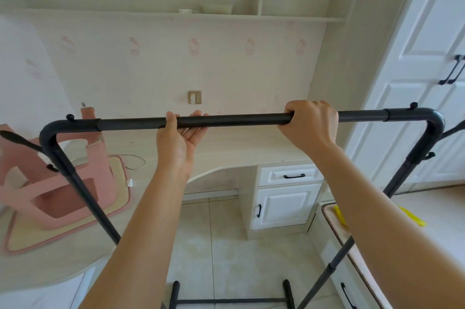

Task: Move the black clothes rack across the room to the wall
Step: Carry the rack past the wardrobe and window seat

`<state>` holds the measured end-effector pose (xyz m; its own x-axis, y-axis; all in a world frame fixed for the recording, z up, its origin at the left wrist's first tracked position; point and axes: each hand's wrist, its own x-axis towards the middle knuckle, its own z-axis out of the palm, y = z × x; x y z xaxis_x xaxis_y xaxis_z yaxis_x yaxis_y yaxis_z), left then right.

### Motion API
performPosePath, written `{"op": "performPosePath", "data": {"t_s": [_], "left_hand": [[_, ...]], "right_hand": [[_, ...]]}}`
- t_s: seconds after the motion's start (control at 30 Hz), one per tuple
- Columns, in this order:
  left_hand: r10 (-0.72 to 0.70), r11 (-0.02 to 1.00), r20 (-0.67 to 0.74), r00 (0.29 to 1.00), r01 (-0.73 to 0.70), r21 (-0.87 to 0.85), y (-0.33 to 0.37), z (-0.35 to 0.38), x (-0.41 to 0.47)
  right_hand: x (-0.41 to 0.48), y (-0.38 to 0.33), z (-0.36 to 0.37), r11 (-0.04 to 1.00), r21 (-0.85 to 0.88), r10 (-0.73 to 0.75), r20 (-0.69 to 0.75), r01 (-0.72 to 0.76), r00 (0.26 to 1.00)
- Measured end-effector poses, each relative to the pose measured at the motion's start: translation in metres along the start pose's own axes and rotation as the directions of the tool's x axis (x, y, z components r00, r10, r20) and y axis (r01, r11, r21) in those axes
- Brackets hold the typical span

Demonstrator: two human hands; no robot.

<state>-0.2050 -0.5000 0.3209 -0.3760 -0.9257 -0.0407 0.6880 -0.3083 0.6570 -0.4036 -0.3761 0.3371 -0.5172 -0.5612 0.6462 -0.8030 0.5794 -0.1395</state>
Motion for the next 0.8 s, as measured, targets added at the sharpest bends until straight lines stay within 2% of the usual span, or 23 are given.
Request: {"op": "performPosePath", "data": {"t_s": [0.33, 0.8], "left_hand": [[-0.077, 0.997, 0.067, 0.995, 0.077, -0.001, -0.053, 0.043, -0.024], [-0.137, 0.991, 0.14, 0.981, 0.137, 0.012, -0.099, 0.081, -0.037]], "right_hand": [[-0.02, 0.069, -0.03, 0.995, -0.061, 0.081, -0.037, -0.083, 0.996], [-0.036, 0.126, -0.056, 0.972, -0.178, 0.149, -0.046, -0.155, 0.988]]}}
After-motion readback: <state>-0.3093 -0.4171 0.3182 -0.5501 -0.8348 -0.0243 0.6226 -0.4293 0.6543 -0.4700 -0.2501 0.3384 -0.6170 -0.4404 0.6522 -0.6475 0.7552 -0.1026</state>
